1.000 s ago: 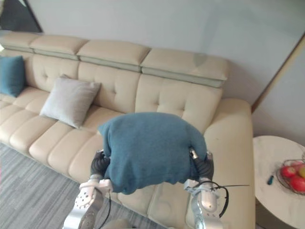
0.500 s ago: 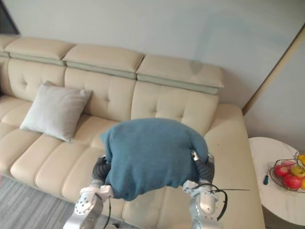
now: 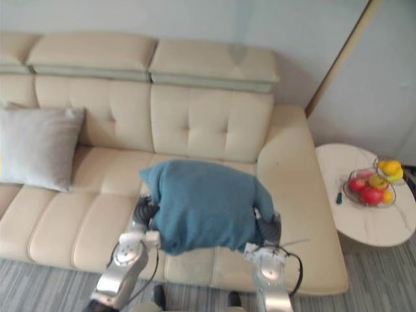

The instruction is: Pick up cushions and gather them together orderly.

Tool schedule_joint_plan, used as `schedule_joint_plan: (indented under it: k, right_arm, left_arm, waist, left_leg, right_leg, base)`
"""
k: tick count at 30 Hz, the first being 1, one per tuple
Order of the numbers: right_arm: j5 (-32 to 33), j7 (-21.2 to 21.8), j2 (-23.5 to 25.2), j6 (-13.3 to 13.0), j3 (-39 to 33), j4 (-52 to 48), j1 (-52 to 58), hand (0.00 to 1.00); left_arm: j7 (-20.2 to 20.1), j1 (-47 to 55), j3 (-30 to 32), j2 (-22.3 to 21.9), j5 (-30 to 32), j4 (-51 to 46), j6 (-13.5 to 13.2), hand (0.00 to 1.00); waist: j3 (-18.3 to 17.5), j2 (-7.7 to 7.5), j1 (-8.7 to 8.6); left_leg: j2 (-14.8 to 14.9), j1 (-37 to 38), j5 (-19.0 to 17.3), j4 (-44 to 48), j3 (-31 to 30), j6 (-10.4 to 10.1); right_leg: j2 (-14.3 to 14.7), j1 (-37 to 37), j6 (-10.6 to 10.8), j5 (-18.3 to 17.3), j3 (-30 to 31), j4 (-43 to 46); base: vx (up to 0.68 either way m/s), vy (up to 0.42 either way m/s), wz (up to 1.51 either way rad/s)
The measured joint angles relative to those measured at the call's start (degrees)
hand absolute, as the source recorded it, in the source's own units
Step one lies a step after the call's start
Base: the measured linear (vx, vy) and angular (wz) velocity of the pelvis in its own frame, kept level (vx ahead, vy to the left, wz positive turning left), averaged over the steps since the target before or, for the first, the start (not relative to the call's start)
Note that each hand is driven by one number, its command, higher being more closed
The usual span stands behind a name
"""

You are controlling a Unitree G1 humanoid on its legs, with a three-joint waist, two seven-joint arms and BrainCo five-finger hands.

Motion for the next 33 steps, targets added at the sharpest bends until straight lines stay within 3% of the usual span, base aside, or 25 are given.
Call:
schedule_joint_plan:
  k: [8, 13, 14, 21, 27, 33]
  right_arm:
    - [-4.49, -8.19, -5.56, 0.19, 0.25, 4.55, -26.22, 1.0]
    - [-7.87, -13.89, -5.94, 0.16, -1.69, 7.22, -39.71, 1.0]
    - [-8.95, -15.41, -5.93, 0.16, -2.13, 8.37, -42.5, 0.0]
    - [-11.02, -20.37, -4.96, 0.98, -6.39, 18.64, -54.84, 0.0]
    - [-3.61, -14.44, -4.64, 3.99, -10.82, 32.62, -61.69, 0.0]
    - [0.35, -9.56, -4.03, 5.84, -11.87, 37.98, -62.33, 0.0]
  left_arm:
    - [7.62, -26.99, 0.8, 6.55, -0.04, 10.33, -0.96, 1.0]
    - [8.51, -42.77, 1.85, 10.08, -1.21, 17.44, -3.16, 1.0]
    - [8.47, -46.97, 2.08, 10.72, -1.3, 20.16, -3.51, 0.0]
    - [7.94, -66.49, 6.01, 11.47, -2.93, 37.74, -3.14, 0.0]
    - [3.89, -70.41, 16.06, 7.5, -7.08, 48.84, -0.67, 0.0]
    - [1.62, -63.51, 21.88, 4.24, -9.68, 49.62, -0.53, 0.0]
  waist:
    - [2.9, 1.13, 0.7]
    - [5.77, 1.5, 0.4]
    - [6.25, 1.75, 0.28]
    - [9.9, 3.03, 0.24]
    - [14.31, 3.63, 0.11]
    - [17.06, 4.41, -0.28]
  left_leg:
    - [1.84, -11.78, 4.52, 0.2, -2.12, -0.27]
    - [1.29, -14.06, 8.02, -3.78, -2.23, -0.08]
    - [1.07, -14.84, 8.79, -4.76, -2.62, -0.07]
    - [0.73, -18.68, 12.05, -9.05, -3.25, -0.13]
    - [0.95, -20.7, 12.69, -9.42, -3.53, -0.21]
    - [1.08, -21.71, 13.02, -9.42, -4.76, -0.72]
  right_leg:
    - [2.21, -10.86, 0.35, 2.63, -0.8, -0.06]
    - [2.19, -14.52, 0.55, 3.94, -0.88, -0.68]
    - [2.08, -15.53, 0.59, 4.01, -1.08, -0.72]
    - [2.11, -20.12, 0.83, 5.33, -2.17, -2.27]
    - [2.19, -21.79, 0.77, 5.68, -3.0, -2.56]
    - [2.27, -22.4, 0.76, 5.64, -3.81, -2.25]
  base:
    - [-0.12, -0.032, 0.05]
    - [-0.05, -0.006, 0.03]
    - [-0.02, 0.011, 0.1]
    - [0.0, 0.009, 0.05]
    - [0.0, 0.0, 0.0]
    - [0.01, 0.004, 0.05]
